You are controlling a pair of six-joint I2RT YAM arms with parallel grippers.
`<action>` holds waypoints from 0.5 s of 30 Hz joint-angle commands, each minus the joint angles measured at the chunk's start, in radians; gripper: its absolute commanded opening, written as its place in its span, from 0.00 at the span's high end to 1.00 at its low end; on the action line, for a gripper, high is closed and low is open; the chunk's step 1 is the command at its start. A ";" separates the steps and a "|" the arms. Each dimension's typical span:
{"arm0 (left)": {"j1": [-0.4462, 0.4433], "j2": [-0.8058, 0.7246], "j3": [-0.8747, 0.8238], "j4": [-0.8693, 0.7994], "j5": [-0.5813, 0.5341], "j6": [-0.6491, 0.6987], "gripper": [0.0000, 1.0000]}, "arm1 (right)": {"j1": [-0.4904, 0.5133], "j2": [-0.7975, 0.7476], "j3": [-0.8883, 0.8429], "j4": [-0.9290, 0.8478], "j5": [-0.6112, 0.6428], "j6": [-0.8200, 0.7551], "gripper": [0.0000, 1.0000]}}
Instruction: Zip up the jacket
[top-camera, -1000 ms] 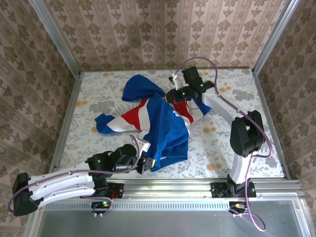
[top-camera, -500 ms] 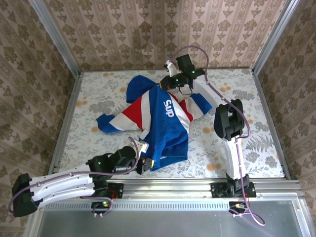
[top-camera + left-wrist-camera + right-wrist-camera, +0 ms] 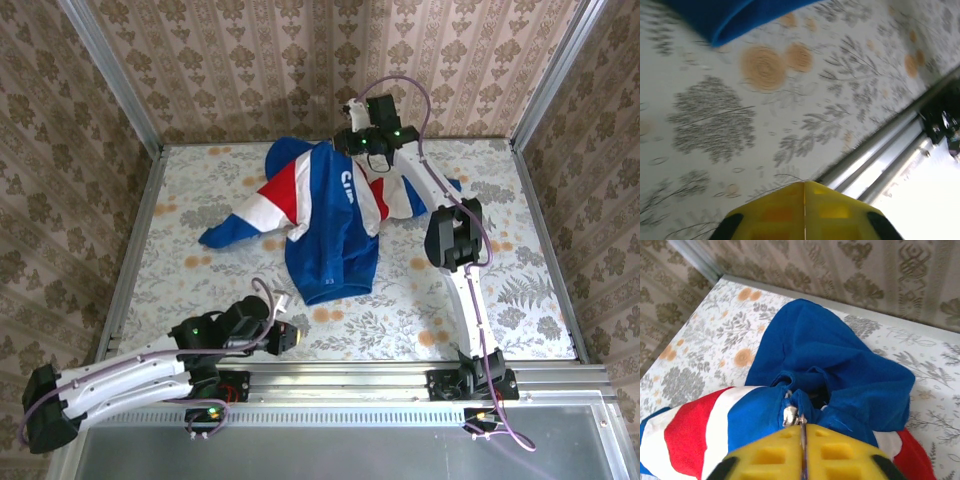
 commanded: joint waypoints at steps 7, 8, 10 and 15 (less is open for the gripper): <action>0.074 -0.205 0.121 -0.323 -0.220 -0.033 0.69 | 0.031 -0.106 -0.052 -0.036 0.022 -0.073 0.41; 0.082 -0.210 0.130 -0.335 -0.233 -0.028 0.69 | 0.034 -0.132 -0.081 -0.036 0.022 -0.079 0.39; 0.093 -0.206 0.152 -0.348 -0.246 -0.006 0.68 | 0.037 -0.202 -0.160 -0.027 0.025 -0.091 0.39; 0.130 -0.168 0.260 -0.422 -0.332 0.096 0.61 | 0.040 -0.455 -0.516 0.116 0.062 -0.086 0.37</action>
